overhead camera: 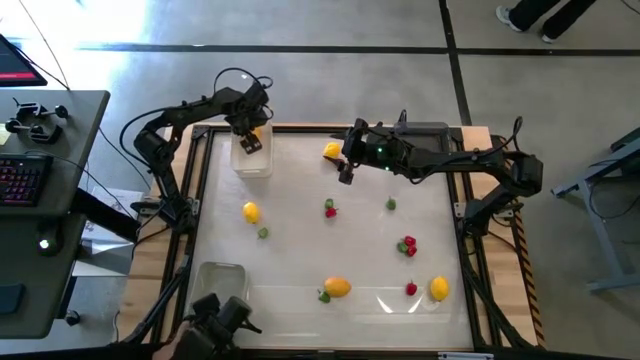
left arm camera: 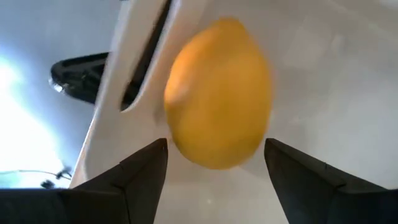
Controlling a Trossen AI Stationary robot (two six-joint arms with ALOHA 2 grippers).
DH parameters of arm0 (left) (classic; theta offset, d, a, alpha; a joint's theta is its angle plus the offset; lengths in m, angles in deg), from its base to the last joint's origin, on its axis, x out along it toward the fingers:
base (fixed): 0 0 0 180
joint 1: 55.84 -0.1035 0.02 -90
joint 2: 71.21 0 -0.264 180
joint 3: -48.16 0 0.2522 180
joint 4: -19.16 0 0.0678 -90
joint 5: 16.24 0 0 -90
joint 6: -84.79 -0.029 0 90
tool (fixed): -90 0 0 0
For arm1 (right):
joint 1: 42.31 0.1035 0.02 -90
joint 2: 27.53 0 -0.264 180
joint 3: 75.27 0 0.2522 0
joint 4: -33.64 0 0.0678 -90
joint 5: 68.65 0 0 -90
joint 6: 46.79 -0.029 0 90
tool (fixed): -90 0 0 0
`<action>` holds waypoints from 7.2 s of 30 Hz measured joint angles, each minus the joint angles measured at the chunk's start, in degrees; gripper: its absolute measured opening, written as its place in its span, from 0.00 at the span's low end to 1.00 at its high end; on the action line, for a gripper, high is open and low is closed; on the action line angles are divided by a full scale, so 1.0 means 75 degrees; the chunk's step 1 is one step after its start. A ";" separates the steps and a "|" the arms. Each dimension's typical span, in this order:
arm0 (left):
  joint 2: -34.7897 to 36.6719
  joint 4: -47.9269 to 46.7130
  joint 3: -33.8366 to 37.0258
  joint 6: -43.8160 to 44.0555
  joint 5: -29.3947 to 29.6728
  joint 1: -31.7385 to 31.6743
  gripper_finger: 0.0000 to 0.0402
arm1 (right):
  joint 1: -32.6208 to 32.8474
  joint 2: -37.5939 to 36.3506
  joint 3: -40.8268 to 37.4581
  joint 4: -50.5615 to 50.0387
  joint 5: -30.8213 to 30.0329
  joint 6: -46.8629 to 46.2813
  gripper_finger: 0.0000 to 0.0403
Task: Sort produce into baskets
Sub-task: Put the lemon into the white bin, then put the red bell pepper into the black bin
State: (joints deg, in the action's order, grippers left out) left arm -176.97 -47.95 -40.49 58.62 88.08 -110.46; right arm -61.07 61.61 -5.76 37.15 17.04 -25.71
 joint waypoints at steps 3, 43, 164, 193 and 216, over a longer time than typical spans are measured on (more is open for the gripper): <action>0.0000 0.0008 0.0000 -0.0359 0.0305 0.0135 0.63 | 0.0000 0.0000 0.0000 -0.0011 0.0000 -0.0002 0.70; 0.4453 0.5736 0.4095 0.0268 -0.3936 0.1189 0.04 | 0.0002 0.0006 0.0000 -0.0684 -0.0305 -0.0214 0.40; 0.2970 1.3830 0.7525 0.1385 -0.6081 0.3244 0.01 | 0.1996 0.2052 -0.1600 -0.0131 -0.0192 -0.3342 0.18; 0.2970 1.3682 0.7525 0.1611 -0.6072 0.3247 0.01 | 0.1808 0.0591 -0.1597 -0.1336 -0.0918 -0.3294 0.00; 0.2970 1.3842 0.7525 0.1683 -0.5986 0.3244 0.01 | -0.1091 -0.1594 -0.1594 -0.5049 -0.4800 -0.5222 0.00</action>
State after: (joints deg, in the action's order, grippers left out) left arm -154.70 55.86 15.94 71.24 43.18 -86.13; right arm -69.25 49.65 -17.72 -0.71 -18.96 -64.88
